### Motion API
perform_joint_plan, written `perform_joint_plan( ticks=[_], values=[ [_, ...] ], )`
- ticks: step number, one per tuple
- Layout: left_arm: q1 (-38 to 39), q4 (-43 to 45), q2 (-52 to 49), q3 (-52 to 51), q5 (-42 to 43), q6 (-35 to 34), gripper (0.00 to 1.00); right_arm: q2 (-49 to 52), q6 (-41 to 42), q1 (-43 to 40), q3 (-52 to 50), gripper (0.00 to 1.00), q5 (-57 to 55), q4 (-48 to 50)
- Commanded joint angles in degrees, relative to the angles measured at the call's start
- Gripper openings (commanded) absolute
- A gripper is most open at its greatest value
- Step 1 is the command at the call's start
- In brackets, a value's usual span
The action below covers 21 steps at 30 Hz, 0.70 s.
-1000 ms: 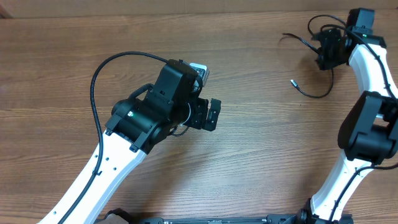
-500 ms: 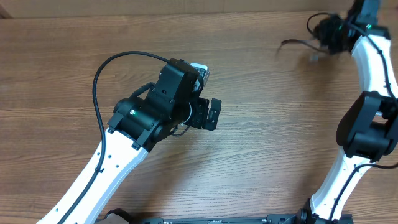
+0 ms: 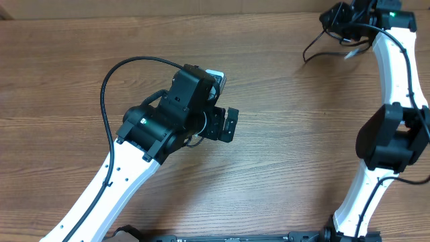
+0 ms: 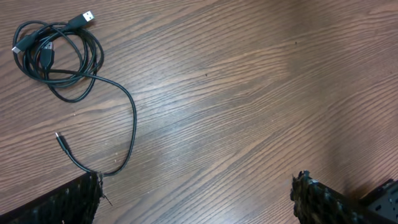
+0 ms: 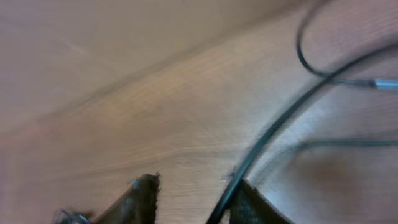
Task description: Untangle cables
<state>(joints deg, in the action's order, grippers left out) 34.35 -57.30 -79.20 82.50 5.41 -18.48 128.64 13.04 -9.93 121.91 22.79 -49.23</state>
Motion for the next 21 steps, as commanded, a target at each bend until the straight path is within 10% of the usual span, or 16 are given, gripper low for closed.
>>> perform_joint_plan(
  ticks=[1,5,9,21],
  values=[
    [-0.2,0.1,-0.3,0.2,0.6,0.0,1.0,3.8,4.5,-2.0,-1.4,0.53,-0.8,-1.6],
    [-0.2,0.1,-0.3,0.2,0.6,0.0,1.0,4.0,5.0,-3.3,-1.4,0.81,-0.8,-3.8],
    [-0.2,0.1,-0.3,0.2,0.6,0.0,1.0,4.0,5.0,-4.5,-1.2,0.88,-0.8,-6.2],
    [-0.2,0.3,-0.3,0.2,0.6,0.0,1.0,4.0,4.3,-4.3,-1.2,0.8,9.8,-13.3]
  ],
)
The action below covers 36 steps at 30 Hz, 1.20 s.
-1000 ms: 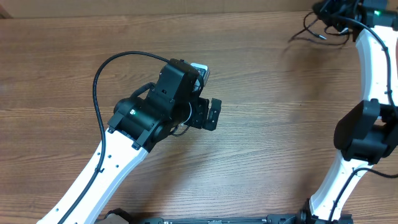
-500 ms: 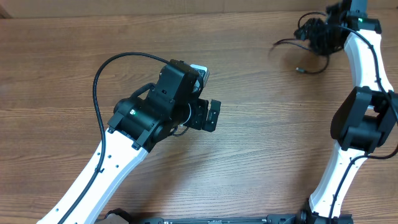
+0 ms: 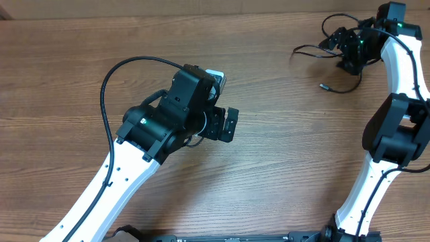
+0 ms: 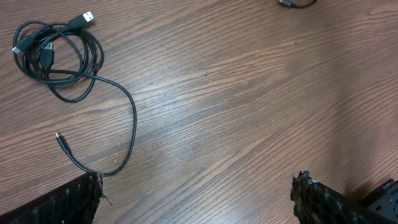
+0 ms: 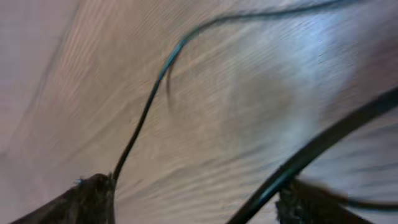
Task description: Untangle cables
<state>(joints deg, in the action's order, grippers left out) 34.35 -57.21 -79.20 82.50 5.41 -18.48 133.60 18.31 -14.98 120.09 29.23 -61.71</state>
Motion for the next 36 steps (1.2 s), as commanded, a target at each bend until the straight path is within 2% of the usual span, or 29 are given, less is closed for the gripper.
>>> perform_joint_plan(
  ticks=[1,7,11,13,14,18,22,29,32,36],
  values=[
    [-0.2,0.2,-0.3,0.2,0.6,0.0,1.0,-1.0,-1.4,1.0,0.6,0.77,2.9,-1.2],
    [-0.2,0.3,-0.3,0.2,0.6,0.0,1.0,-1.0,-2.3,2.8,0.4,0.45,2.4,-1.7],
    [-0.2,0.3,-0.3,0.2,0.6,0.0,0.99,-1.0,-2.3,4.2,0.3,0.3,2.4,0.2],
    [-0.2,0.3,-0.3,0.2,0.6,0.0,1.0,-1.0,-2.3,5.1,0.3,0.07,2.4,2.2],
    [-0.2,0.3,-0.3,0.2,0.6,0.0,1.0,-1.0,-2.3,5.4,0.3,0.04,2.5,3.3],
    [-0.2,0.2,-0.3,0.2,0.6,0.0,1.0,-1.0,-8.3,5.9,2.3,0.04,12.5,8.7],
    [-0.2,0.2,-0.3,0.2,0.6,0.0,1.0,-1.1,-18.6,5.9,9.9,0.04,30.1,9.7],
    [-0.2,0.2,-0.3,0.2,0.6,0.0,1.0,-0.9,-27.9,6.0,9.6,0.04,21.8,5.3],
    [-0.2,0.3,-0.3,0.2,0.6,0.0,1.0,-0.8,-27.8,6.0,5.3,0.04,16.7,6.2],
    [-0.2,0.5,-0.3,0.2,0.6,0.0,1.0,-0.8,-27.6,5.6,-1.9,0.04,15.3,9.3]
  ],
)
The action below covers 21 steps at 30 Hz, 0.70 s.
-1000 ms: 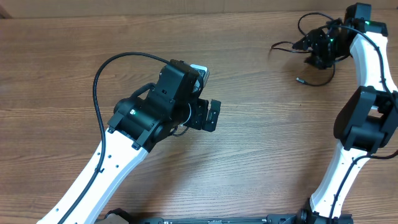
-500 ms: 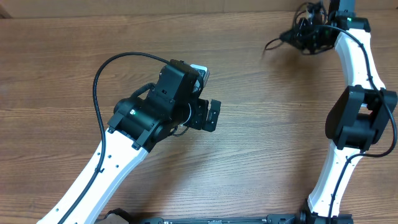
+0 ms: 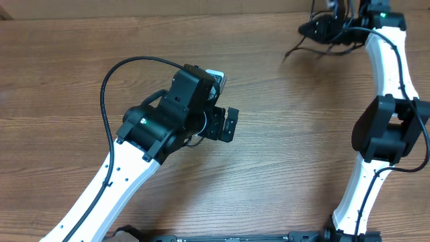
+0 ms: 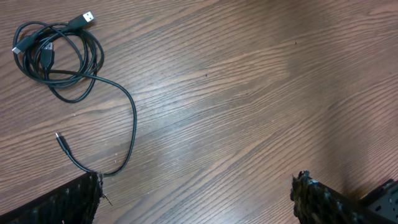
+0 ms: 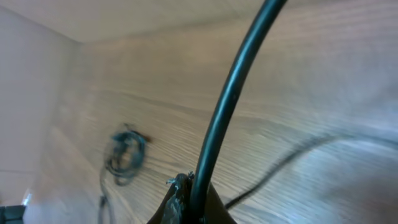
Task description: Untangle cables
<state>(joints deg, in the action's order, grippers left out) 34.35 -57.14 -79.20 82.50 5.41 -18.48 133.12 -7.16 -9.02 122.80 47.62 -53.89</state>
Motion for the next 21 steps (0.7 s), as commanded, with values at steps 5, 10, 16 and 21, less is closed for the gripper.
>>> perform_joint_plan(
  ticks=[5,10,16,21],
  values=[
    [-0.2,0.3,-0.3,0.2,0.6,0.0,1.0,-0.3,8.4,-2.2,-11.2,0.26,-8.3,7.1],
    [-0.2,0.3,-0.3,0.2,0.6,0.0,1.0,-0.3,20.4,-5.5,-11.2,0.48,-16.2,5.8],
    [-0.2,0.2,-0.3,0.2,0.6,0.0,1.0,-0.3,24.1,-10.1,-11.2,0.66,-17.2,0.0],
    [-0.2,0.3,-0.3,0.2,0.6,0.0,1.0,-0.3,24.0,-12.0,-11.2,0.95,-18.7,-5.1]
  ],
)
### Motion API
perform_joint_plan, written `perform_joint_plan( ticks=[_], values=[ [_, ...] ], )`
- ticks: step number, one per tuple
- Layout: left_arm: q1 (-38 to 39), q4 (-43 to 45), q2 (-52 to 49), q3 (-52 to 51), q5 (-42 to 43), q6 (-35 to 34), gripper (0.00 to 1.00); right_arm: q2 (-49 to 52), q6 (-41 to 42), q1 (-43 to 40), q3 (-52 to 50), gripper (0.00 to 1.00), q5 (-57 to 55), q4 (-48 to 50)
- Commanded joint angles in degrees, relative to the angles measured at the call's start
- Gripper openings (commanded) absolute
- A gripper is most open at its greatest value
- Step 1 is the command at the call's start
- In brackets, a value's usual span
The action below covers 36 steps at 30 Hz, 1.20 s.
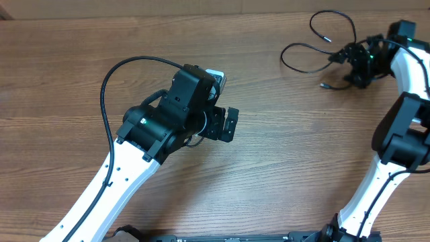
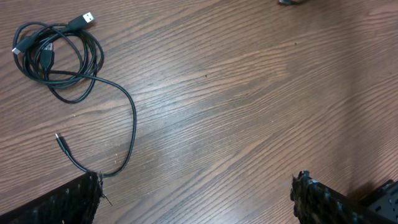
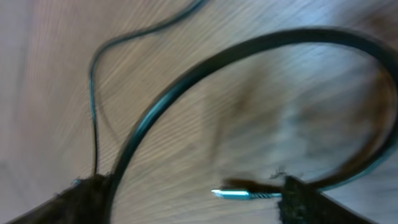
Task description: Untangle cables
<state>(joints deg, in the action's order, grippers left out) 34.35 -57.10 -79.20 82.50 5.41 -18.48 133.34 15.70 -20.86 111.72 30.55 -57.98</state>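
Observation:
A thin black cable lies in open loops on the wooden table at the back right. My right gripper sits at its right end. In the blurred right wrist view the right gripper is open, the cable arcs from finger to finger, and a metal plug points out beside the right finger. A second black cable, coiled with USB plugs, lies ahead-left of my open left gripper, its loose tail running down to the left finger. The left arm hides this coil from overhead.
The left arm reaches over the middle of the table, its own black supply cable looping to the left. The table's back edge runs just behind the right-hand cable. A plug end peeks in at the left wrist view's top edge.
My right gripper was shut on the cable up at the table's back edge. Now it is open, further right and lower, with the cable spread in loops on the table. The left arm is unmoved.
The right gripper first stood at the far right corner with the cable bunched by it. Then it was nearer the front with its fingers apart around the cable. Later it was shut on the cable at the back edge. Now it is open and the cable lies spread out.

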Motion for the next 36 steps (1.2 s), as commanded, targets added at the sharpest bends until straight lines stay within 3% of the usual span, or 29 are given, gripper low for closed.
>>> perform_joint_plan(
  ticks=[1,15,24,28,36],
  values=[
    [-0.2,0.2,-0.3,0.2,0.6,0.0,0.99,-0.5,1.0,-0.4,-0.1,0.98,-1.6,-1.9],
    [-0.2,0.4,-0.3,0.2,0.6,0.0,0.99,-0.5,1.0,0.2,-0.2,1.0,-17.7,-9.4],
    [-0.2,0.4,-0.3,0.2,0.6,0.0,1.0,-0.7,1.0,0.4,1.5,1.0,-13.3,-10.7],
    [-0.2,0.3,-0.3,0.2,0.6,0.0,1.0,-1.8,1.1,-0.5,8.9,1.0,-7.4,-15.4],
    [-0.2,0.3,-0.3,0.2,0.6,0.0,1.0,-5.0,1.6,-1.9,20.3,1.0,-7.5,-26.4]
  ],
)
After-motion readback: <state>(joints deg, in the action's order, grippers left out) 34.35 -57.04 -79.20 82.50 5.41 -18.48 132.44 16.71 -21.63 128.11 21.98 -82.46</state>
